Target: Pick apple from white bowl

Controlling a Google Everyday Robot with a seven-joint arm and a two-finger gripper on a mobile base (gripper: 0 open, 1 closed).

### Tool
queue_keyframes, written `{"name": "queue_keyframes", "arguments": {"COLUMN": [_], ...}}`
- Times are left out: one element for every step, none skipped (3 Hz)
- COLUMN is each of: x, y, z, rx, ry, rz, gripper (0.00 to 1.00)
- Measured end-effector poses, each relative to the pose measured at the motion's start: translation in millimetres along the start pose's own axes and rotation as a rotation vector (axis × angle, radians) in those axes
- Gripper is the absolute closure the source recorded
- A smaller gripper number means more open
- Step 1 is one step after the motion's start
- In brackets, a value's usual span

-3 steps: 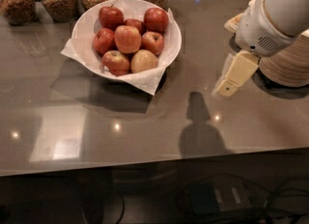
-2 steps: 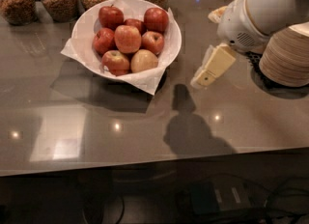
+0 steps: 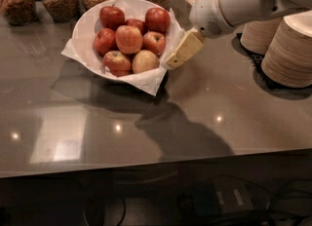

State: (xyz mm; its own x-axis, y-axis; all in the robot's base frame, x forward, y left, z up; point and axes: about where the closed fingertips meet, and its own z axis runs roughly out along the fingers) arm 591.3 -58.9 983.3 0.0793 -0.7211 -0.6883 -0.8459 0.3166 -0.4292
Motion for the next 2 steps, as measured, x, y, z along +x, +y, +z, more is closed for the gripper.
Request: {"name": "queue_keyframes", "arguments": {"x": [-20.5,-34.9], "y": [-6.8,-12.8], "z": [31.7,58.9], "rx": [-0.024,-0.045], "ry": [-0.07,-0.126], "rz": [-0.03,-0.062], "gripper": [0.0,0.0]}}
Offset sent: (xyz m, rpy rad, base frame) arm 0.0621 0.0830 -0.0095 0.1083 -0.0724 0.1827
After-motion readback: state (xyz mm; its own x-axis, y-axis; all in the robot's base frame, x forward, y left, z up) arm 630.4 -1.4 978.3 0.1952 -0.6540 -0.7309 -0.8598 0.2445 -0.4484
